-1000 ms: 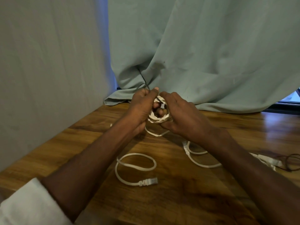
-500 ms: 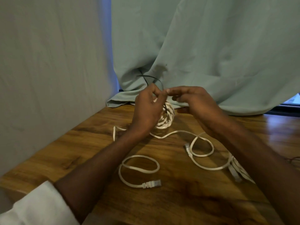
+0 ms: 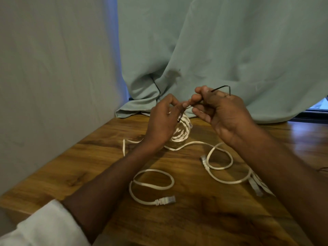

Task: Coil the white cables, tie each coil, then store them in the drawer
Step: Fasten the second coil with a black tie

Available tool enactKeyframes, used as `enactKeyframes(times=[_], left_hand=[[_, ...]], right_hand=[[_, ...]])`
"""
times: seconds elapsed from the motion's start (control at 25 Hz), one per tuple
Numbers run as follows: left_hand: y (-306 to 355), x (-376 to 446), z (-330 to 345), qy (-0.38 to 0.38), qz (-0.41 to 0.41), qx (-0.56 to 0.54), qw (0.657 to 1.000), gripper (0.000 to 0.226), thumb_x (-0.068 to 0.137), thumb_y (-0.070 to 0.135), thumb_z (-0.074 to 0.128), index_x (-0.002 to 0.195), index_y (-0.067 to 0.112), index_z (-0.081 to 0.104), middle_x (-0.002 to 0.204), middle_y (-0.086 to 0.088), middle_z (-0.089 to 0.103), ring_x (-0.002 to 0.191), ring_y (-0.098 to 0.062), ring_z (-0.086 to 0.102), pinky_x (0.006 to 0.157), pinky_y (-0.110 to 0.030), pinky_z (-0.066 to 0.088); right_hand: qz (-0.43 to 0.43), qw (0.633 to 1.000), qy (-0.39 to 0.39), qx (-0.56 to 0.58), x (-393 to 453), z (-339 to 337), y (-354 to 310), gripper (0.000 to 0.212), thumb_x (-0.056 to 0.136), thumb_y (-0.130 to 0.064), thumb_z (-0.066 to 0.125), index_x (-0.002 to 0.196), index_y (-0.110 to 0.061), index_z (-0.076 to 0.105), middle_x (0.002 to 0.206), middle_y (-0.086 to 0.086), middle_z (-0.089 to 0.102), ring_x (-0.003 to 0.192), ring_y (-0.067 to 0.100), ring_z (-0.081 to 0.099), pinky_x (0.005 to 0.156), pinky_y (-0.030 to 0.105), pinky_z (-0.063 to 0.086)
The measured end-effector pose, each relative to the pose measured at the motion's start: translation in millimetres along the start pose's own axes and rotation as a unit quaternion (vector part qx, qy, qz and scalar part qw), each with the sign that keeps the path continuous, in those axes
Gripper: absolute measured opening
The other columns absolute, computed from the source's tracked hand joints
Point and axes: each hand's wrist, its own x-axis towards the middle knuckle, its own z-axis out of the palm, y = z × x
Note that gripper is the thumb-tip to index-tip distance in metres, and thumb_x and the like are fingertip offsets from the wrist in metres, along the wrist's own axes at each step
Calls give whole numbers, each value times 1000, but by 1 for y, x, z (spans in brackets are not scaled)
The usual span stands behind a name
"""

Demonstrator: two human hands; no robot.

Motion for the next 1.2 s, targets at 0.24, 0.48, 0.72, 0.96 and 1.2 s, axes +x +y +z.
enactKeyframes(times=[0.24,0.48,0.72,0.96,1.2], left_hand=[[-6,11,-13,167,-36,-53,984,36,104,37,62,87,6,68,68,-5,65,60,-19,57,57,-38,45],[-11,18,-18,190,-88,-69,975,39,99,52,60,78,23,75,67,-14,70,65,-41,69,56,-51,52],[-9,21,-25,221,-77,-48,971,36,104,40,61,85,13,76,72,-3,75,72,-23,74,68,-38,60],[-8,19,-22,232,-36,11,972,34,105,32,61,86,8,77,72,8,72,69,-5,67,67,-18,50],[-7,12,-13,185,37,52,981,34,105,32,60,83,9,73,72,7,71,69,-7,67,68,-29,53]], right_hand=[[150,979,-44,130,-15,22,18,15,98,-14,65,100,0,71,76,7,74,83,19,77,58,18,59],[104,994,-23,33,-16,30,36,13,99,-8,65,105,-1,74,81,8,76,86,20,76,65,23,59],[23,991,119,-56,-19,27,30,51,85,-10,83,131,-11,60,106,10,75,94,19,77,76,28,63],[-278,852,49,-440,-24,33,33,15,99,-32,68,107,-23,76,99,-8,74,89,6,68,79,27,55],[81,981,-47,-168,-22,35,40,18,97,-25,72,96,-8,79,83,5,79,75,15,70,65,28,54]])
